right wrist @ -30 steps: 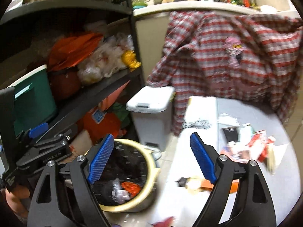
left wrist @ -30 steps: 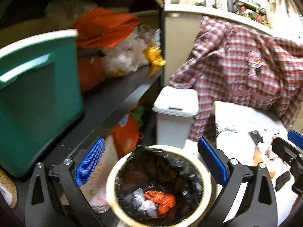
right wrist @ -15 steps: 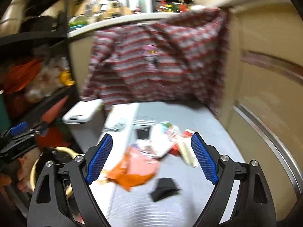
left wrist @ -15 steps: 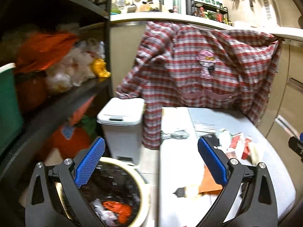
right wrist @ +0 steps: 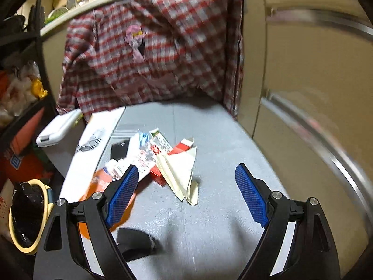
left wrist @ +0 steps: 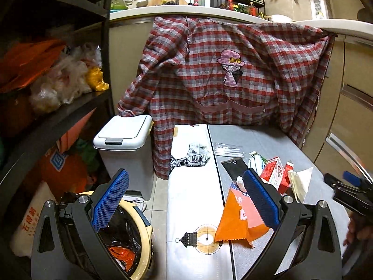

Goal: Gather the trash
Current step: 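Move the right gripper back to the table and grasp the white tissue, then grasp the orange snack wrapper with the left gripper while the right gripper holds the tissue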

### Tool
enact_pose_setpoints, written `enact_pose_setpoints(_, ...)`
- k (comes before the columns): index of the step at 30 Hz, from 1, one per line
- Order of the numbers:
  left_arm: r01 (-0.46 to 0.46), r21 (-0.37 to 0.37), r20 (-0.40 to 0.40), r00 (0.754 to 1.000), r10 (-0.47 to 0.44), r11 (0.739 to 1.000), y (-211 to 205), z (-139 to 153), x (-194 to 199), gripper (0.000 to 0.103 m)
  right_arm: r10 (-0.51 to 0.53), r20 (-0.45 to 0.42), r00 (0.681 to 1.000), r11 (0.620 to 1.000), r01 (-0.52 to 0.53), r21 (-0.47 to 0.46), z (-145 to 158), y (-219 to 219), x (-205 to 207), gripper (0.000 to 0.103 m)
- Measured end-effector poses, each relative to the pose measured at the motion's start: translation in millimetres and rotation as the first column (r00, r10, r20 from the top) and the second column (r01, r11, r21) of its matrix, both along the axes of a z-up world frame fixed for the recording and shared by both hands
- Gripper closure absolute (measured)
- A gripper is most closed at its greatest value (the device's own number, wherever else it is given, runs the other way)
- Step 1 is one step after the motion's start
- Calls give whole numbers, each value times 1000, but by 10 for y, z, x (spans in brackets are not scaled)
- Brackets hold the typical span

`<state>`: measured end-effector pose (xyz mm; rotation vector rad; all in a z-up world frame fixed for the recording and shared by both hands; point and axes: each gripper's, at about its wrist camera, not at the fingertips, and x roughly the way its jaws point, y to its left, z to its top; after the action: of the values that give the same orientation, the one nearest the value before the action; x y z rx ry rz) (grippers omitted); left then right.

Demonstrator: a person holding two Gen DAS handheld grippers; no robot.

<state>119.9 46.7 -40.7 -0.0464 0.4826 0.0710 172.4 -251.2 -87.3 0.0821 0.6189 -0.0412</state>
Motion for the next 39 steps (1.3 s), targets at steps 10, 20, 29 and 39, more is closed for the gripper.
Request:
enact_pose_setpoints(10, 2, 25, -39, 999, -1, 1000, 32, -64, 119, 8, 18, -136, 991, 1000, -21, -20, -518, 91, 675, 19)
enact_pose_setpoints(20, 5, 53, -47, 999, -3, 999, 21, -96, 159, 8, 48, -133, 990, 997, -55, -49, -608, 251, 798, 34)
enact_pose_setpoints(29, -11, 53, -52, 999, 14, 999, 32, -131, 189, 8, 115, -101, 988, 988, -124, -89, -388, 290, 665, 99)
enact_pose_setpoints(39, 6, 40, -55, 998, -3, 999, -40, -179, 180, 8, 137, 67, 988, 990, -140, 30, 555, 137, -28, 98)
